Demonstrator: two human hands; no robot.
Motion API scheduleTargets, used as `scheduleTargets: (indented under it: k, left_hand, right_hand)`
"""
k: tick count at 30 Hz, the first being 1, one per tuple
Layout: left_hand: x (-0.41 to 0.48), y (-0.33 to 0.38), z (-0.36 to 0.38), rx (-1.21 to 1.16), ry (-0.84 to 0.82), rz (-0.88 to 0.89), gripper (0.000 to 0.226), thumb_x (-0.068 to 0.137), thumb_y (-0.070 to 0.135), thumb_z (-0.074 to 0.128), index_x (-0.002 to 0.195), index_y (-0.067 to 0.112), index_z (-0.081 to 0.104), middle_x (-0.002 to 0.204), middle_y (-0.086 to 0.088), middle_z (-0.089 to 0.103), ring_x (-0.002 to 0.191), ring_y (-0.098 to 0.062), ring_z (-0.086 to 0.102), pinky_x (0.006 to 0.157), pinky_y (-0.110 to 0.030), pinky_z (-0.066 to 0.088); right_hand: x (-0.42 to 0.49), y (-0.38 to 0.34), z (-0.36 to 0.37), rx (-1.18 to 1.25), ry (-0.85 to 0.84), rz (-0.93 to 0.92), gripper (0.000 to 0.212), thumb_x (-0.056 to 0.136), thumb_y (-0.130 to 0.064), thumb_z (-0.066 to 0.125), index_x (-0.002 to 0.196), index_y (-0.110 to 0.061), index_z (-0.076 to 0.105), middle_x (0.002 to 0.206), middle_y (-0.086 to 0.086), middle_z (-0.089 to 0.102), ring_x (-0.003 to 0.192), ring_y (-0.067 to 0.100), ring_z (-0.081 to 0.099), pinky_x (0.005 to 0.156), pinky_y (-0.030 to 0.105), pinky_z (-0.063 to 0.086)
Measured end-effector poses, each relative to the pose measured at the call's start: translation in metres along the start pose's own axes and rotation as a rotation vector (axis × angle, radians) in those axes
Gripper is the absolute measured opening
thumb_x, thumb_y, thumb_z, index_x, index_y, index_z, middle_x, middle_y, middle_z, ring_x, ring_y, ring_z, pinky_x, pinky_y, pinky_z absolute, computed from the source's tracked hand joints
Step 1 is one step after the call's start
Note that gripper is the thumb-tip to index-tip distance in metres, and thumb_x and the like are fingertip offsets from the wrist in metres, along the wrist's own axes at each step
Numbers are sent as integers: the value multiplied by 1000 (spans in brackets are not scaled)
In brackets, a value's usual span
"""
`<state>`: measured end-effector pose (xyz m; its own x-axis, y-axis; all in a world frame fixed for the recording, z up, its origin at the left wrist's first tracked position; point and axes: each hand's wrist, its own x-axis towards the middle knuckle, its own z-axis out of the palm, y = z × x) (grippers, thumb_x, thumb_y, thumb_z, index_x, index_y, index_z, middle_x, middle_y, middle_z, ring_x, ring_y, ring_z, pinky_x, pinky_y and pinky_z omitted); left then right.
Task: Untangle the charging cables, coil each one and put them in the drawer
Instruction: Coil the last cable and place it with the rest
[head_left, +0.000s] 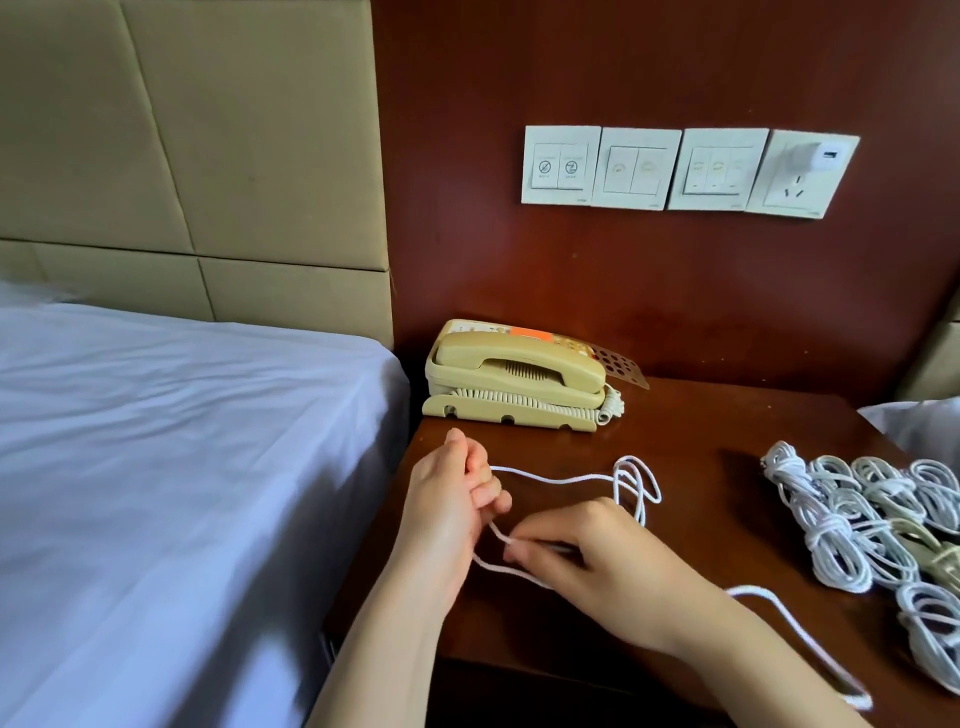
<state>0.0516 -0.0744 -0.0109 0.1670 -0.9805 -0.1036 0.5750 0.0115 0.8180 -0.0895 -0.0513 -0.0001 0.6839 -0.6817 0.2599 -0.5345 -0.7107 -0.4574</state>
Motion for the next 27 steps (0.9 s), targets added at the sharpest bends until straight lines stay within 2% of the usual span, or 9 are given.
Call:
scheduleTargets:
  k: [4, 6, 8, 10, 14, 16, 19, 23, 27]
  left_hand:
    - [-2, -8, -1, 455, -7, 173, 47, 103, 22, 31, 60, 10, 48, 42, 6, 44, 44, -12, 45, 47, -23, 39]
    - [-8, -8, 1, 685, -20, 242, 47, 102, 23, 32, 62, 12, 54, 42, 5, 51, 44, -11, 50, 48, -23, 41]
    - [-16, -7, 5, 760, -85, 236, 48, 103, 25, 31, 62, 11, 53, 41, 2, 51, 39, -11, 49, 45, -22, 40]
    - [-22, -6, 10, 709, -183, 147, 50, 103, 26, 30, 60, 9, 48, 43, -2, 45, 36, -15, 41, 44, -25, 32]
    - [-31, -4, 21, 580, -330, -158, 44, 101, 16, 25, 60, 8, 39, 42, 3, 28, 32, -7, 21, 35, -14, 17]
    - [-34, -3, 24, 511, -390, -185, 44, 100, 17, 26, 59, 10, 38, 45, 5, 22, 35, -5, 17, 35, -14, 13]
    - [-43, -3, 27, 388, -464, -234, 48, 99, 31, 28, 55, 16, 35, 48, 6, 17, 37, -3, 13, 36, -14, 9]
    - [-55, -2, 29, 324, -525, -389, 49, 77, 59, 36, 49, 19, 32, 48, 7, 14, 37, -4, 11, 36, -16, 8]
    - [-54, -2, 26, 237, -546, -406, 50, 80, 54, 34, 45, 19, 36, 46, 8, 16, 36, -3, 14, 33, -14, 14]
  right_hand:
    - [-1, -2, -11, 179, 119, 69, 22, 95, -24, 54, 75, -27, 61, 61, -17, 54, 59, 4, 47, 56, 16, 33]
    - [-1, -2, -15, 243, 187, 63, 22, 95, -26, 54, 75, -26, 62, 64, -17, 59, 62, 2, 54, 59, 20, 40]
    - [-2, 0, -17, 306, 255, 45, 23, 96, -22, 54, 76, -18, 63, 69, -11, 67, 71, 7, 64, 68, 25, 48]
    - [-2, 2, -18, 314, 317, 43, 22, 95, -20, 56, 74, -14, 62, 66, -11, 67, 68, 7, 64, 66, 22, 47]
    - [-3, 4, -20, 299, 369, 65, 21, 93, -19, 59, 72, -16, 61, 60, -9, 62, 57, 3, 57, 58, 14, 40]
    - [-4, 7, -22, 353, 384, 81, 22, 92, -19, 60, 71, -12, 61, 56, -7, 62, 54, 2, 55, 57, 12, 39]
    - [-6, 13, -27, 430, 440, 71, 28, 88, -28, 63, 69, -8, 61, 57, -5, 59, 55, 0, 48, 55, 16, 38]
    - [-9, 20, -25, 544, 424, 96, 37, 84, -36, 61, 68, -3, 59, 59, 19, 51, 57, 14, 41, 54, 27, 34]
    - [-10, 27, -22, 613, 359, 149, 45, 90, -35, 56, 68, 4, 51, 52, -3, 36, 49, 4, 30, 48, 15, 26]
